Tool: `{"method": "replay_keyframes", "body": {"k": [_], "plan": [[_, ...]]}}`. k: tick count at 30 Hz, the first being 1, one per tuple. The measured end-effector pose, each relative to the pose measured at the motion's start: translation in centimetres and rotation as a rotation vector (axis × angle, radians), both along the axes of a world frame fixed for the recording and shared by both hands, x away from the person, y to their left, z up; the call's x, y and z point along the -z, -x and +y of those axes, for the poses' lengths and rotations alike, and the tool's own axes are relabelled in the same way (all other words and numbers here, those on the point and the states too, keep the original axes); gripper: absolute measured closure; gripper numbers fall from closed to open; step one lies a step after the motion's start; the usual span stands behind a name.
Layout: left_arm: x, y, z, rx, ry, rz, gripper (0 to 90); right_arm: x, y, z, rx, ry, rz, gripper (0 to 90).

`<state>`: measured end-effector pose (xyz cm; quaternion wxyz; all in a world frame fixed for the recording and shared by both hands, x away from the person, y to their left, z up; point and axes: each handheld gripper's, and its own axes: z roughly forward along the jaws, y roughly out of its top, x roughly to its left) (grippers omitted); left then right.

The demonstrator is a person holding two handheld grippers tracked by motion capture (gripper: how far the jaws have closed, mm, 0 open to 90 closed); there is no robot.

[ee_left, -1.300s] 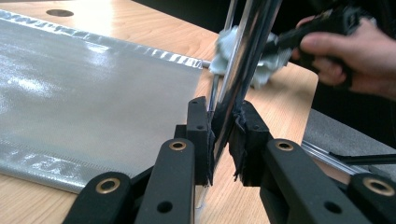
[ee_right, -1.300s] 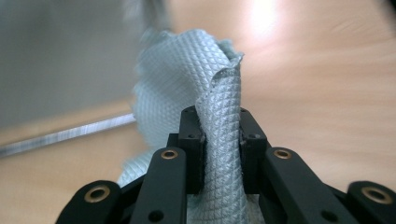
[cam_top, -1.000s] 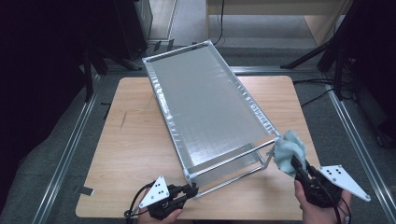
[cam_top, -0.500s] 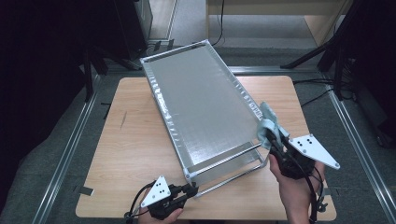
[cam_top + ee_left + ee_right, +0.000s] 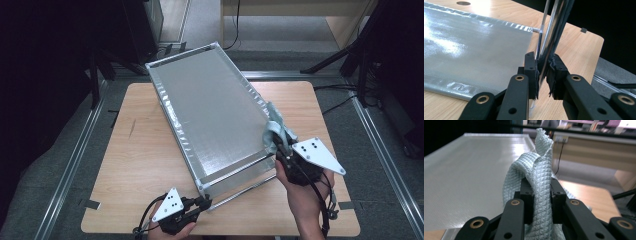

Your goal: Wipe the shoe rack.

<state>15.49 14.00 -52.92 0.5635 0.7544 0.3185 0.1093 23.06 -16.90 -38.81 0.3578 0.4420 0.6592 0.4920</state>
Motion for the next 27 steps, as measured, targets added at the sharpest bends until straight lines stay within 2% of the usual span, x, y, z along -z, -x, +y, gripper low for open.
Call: {"method": "replay_keyframes", "body": {"k": [3,7,14,18,20,22,23,24,25,27], "plan": [[0.0,0.1,0.0,-0.005,-0.003,0.0,79.4,1.0,-0.3,0.7,-0.042,0.0,0.045,76.2],[-0.1,0.3,-0.2,-0.016,-0.015,-0.004,79.7,1.6,0.0,2.2,-0.091,0.019,0.051,76.1],[-0.1,0.5,-0.3,-0.017,-0.021,-0.011,80.0,2.1,1.9,5.3,-0.192,-0.011,0.073,75.4],[-0.1,0.5,-0.3,-0.018,-0.019,-0.01,80.0,2.1,3.5,8.4,-0.282,0.046,0.07,72.9],[0.0,0.6,-0.2,-0.017,-0.016,-0.011,80.0,2.1,4.2,9.5,-0.314,0.057,0.061,70.1],[0.0,0.6,0.0,-0.01,-0.019,-0.012,80.0,2.1,4.3,9.7,-0.347,0.038,0.065,62.2],[0.0,0.6,0.1,-0.005,-0.02,-0.012,80.0,2.0,4.1,9.3,-0.382,0.017,0.075,53.2],[0.0,0.6,0.1,-0.003,-0.019,-0.011,79.9,1.9,3.9,8.9,-0.43,-0.015,0.095,48.4],[0.0,0.6,0.1,-0.002,-0.019,-0.01,79.9,1.9,3.8,8.5,-0.445,-0.029,0.106,48.4],[0.0,0.5,0.1,0.0,-0.017,-0.009,79.9,1.9,3.8,7.6,-0.401,-0.025,0.093,51.4]]}}
